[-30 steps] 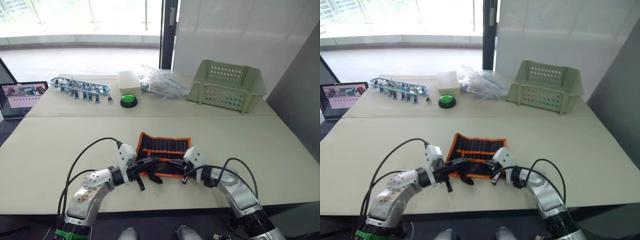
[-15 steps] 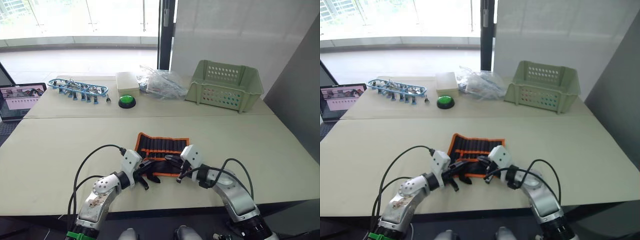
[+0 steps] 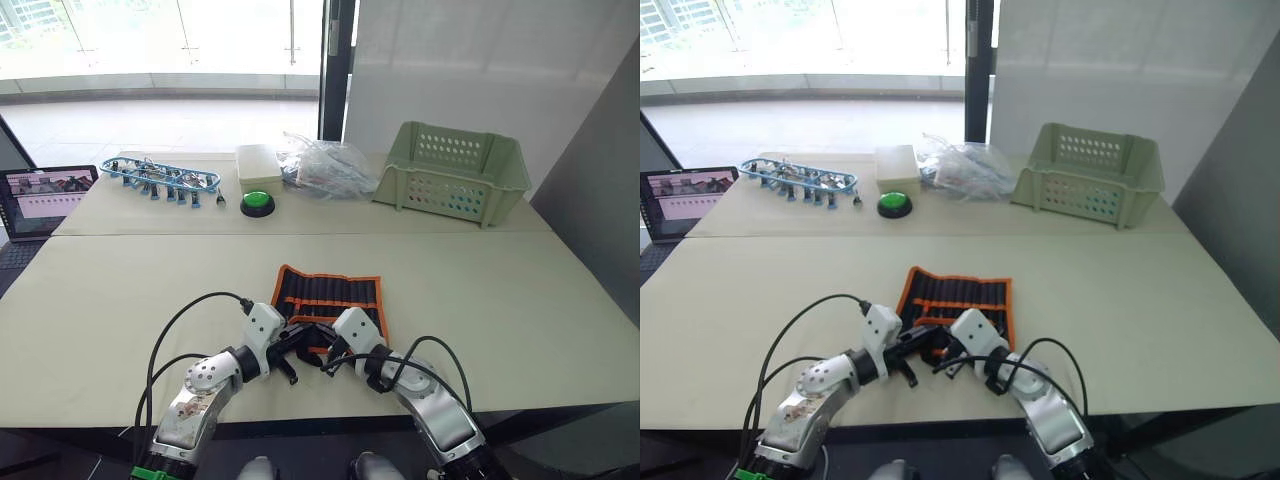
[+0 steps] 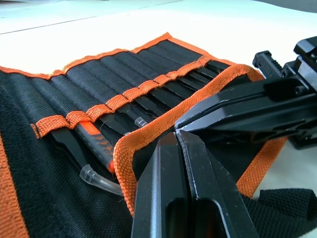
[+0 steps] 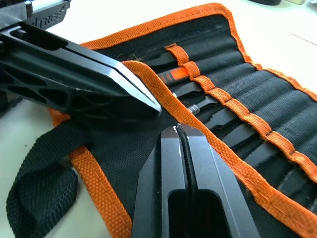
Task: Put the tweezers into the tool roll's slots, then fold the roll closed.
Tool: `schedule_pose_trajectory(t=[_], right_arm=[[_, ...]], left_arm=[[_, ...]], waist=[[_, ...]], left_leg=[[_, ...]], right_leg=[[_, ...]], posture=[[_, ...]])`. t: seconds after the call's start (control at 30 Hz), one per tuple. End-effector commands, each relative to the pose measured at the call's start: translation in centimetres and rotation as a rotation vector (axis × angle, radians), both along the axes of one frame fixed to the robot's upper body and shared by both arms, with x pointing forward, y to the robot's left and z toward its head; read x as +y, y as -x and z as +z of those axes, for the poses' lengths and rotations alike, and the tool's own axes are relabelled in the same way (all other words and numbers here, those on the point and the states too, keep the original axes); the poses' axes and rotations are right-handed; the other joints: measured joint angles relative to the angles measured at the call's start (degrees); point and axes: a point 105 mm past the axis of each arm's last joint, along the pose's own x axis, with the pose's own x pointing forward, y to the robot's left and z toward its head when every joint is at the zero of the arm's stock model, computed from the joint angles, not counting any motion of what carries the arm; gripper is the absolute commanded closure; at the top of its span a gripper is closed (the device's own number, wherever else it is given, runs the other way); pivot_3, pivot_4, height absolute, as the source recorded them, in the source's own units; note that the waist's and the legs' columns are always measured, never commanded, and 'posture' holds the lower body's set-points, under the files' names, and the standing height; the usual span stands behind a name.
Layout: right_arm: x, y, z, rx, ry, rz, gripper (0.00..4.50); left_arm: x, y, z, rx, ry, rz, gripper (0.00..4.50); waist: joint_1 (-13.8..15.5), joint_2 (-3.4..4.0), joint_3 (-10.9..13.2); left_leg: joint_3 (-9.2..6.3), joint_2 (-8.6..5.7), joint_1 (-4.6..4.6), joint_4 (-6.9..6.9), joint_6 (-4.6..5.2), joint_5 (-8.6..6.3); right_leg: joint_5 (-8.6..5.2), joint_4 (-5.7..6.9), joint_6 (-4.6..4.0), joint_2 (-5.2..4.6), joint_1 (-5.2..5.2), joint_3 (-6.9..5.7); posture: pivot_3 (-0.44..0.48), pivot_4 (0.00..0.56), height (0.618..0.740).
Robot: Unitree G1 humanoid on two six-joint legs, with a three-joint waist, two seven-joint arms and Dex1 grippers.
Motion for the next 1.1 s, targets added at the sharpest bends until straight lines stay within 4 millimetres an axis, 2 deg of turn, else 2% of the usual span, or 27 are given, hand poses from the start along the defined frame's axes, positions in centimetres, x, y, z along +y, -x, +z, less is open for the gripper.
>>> schedule_pose_trajectory(t=[0.03,0.2,0.4,0.5,0.57,0.7,0.8,0.83,0.93,0.97,1.1], right_arm=[[-4.0,-0.6,-0.9,0.042,0.028,-0.124,4.50],[-6.1,-0.5,-0.5,0.048,0.025,-0.173,4.50],[-5.8,-0.1,0.1,0.040,0.016,-0.151,4.50],[-4.1,0.4,1.6,-0.008,-0.061,-0.088,4.50],[-3.9,0.4,3.5,-0.041,-0.119,-0.069,4.50],[-4.3,0.6,5.7,-0.029,-0.191,-0.042,4.50],[-5.8,0.8,6.3,0.042,-0.155,-0.017,4.50],[-6.8,0.6,6.4,0.085,-0.150,-0.034,4.24],[-8.8,0.4,6.3,0.197,-0.128,-0.041,3.32],[-9.3,0.2,6.3,0.230,-0.120,-0.043,2.98],[-11.2,-0.9,5.6,0.388,-0.145,-0.126,1.58]], left_arm=[[1.0,-0.4,0.0,-0.003,-0.014,0.029,4.46],[1.2,-0.4,0.1,-0.005,-0.015,0.027,4.46],[1.2,-0.4,0.1,-0.006,-0.016,0.021,4.46],[1.4,0.1,2.5,-0.057,0.034,-0.011,4.46],[2.2,1.1,5.3,-0.118,0.086,-0.050,4.46],[4.3,3.0,8.1,-0.165,0.080,-0.097,4.46],[7.1,4.4,9.2,-0.156,0.005,-0.116,4.46],[8.0,4.8,9.3,-0.147,-0.020,-0.119,4.50],[10.2,5.8,8.8,-0.117,-0.086,-0.140,3.72],[10.7,6.1,8.5,-0.104,-0.108,-0.156,3.39],[11.9,6.7,8.4,-0.085,-0.120,-0.194,2.03]], waist=[[0.0,-0.01,0.0],[-0.1,0.00,0.0],[-0.1,0.00,0.0],[-0.2,-0.02,0.0],[-0.5,-0.01,0.0],[-0.9,0.06,0.1],[-1.2,0.07,0.1],[-1.2,0.07,0.1],[-0.9,0.11,0.2],[-1.0,0.12,0.2],[-1.1,0.11,0.3]], left_leg=[[0.00,0.00,0.01,0.00,0.00,0.00],[0.00,0.01,0.05,0.00,0.00,0.00],[0.01,0.00,0.02,0.00,0.00,0.00],[0.01,0.01,0.00,-0.01,0.00,0.00],[0.01,0.03,-0.12,-0.02,0.00,0.00],[0.00,0.08,-0.38,-0.04,0.00,0.00],[0.00,0.08,-0.39,-0.09,0.00,0.00],[0.00,0.06,-0.37,-0.11,0.00,-0.01],[0.00,0.02,-0.39,-0.14,0.00,0.00],[0.02,0.01,-0.40,-0.14,0.00,0.00],[0.07,0.04,-0.37,-0.15,0.00,0.00]], right_leg=[[0.00,-0.01,0.00,0.00,0.02,0.00],[0.00,-0.02,0.00,0.00,0.04,0.00],[-0.01,-0.04,0.00,-0.01,0.02,0.00],[-0.01,-0.04,0.00,0.00,-0.02,0.00],[-0.01,-0.03,0.00,0.00,-0.17,0.00],[0.00,-0.02,-0.01,0.02,-0.38,-0.01],[-0.02,-0.13,-0.01,0.01,-0.36,-0.01],[-0.03,-0.14,-0.01,-0.02,-0.35,-0.02],[-0.12,-0.25,-0.15,-0.10,-0.34,-0.06],[-0.27,-0.28,-0.40,-0.13,-0.35,-0.07],[-0.30,-0.29,-0.47,-0.13,-0.37,-0.08]], posture=[[0.000,0.150,0.725],[0.000,0.150,0.725],[0.000,0.150,0.725],[0.000,0.150,0.725],[0.000,0.150,0.725],[0.000,0.150,0.725],[0.000,0.150,0.725],[0.000,0.150,0.725],[0.000,0.150,0.725],[0.000,0.150,0.725],[0.000,0.150,0.725]])
